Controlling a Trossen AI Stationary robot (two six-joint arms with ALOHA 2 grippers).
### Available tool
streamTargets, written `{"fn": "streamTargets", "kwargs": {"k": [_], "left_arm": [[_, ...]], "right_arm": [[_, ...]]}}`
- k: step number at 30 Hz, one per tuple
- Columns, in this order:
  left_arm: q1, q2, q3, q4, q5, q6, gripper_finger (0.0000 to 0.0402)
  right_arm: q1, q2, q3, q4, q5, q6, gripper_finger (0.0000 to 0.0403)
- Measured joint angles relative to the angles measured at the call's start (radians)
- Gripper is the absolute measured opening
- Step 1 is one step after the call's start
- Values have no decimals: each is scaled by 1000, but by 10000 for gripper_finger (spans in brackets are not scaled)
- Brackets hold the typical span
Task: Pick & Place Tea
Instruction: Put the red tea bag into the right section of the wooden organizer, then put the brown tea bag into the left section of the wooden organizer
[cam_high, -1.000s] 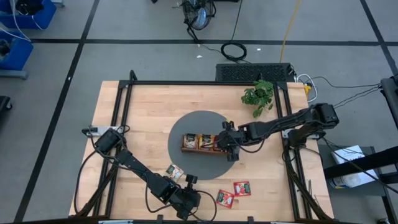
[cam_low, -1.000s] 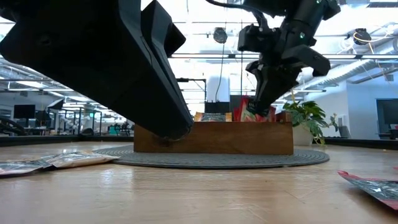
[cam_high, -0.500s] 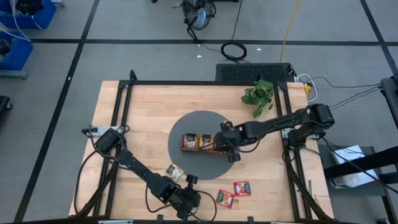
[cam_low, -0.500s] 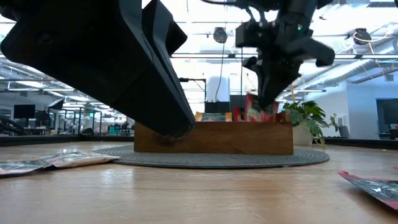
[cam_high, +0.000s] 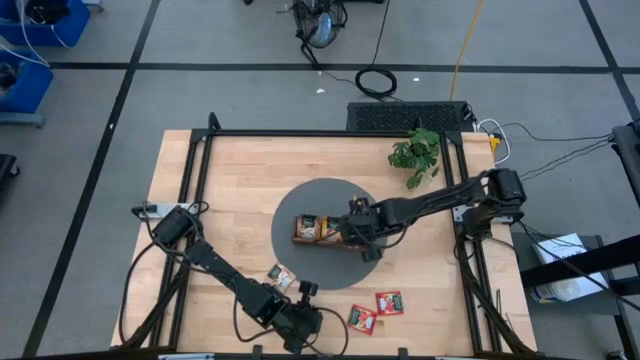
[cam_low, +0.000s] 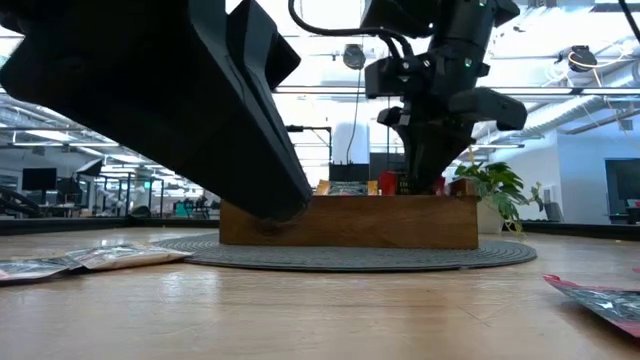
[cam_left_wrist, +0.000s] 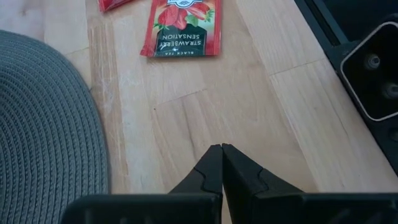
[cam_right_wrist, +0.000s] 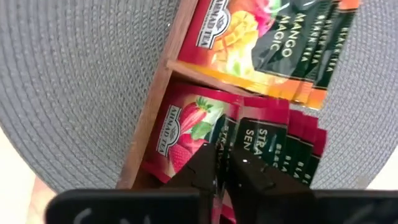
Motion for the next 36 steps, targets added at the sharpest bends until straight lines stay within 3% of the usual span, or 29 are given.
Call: {"fn": "streamTargets", "kwargs": {"k": [13,19,26,30,33,36], "left_arm": [[-7,0,0,-2,0,-1,10],[-9,0,0,-37,1,-9,10],[-55,-32,0,-121,-21,-145,10],[-128,-111,2,-176,-139,-240,10],[-215,-162,1,-323,-280,-386,10],[-316,-177,2,-457,-456,-564,10]], "right_arm": [[0,-29,0,-15,-2,82,114],[0,-65,0,-22,1,111,126],[12,-201,0,-11,-3,175,128],[61,-266,-30,121,-92,186,128],[125,-282,-100,360,-184,157,128],[199,-265,-204,646,-189,77,125]]}}
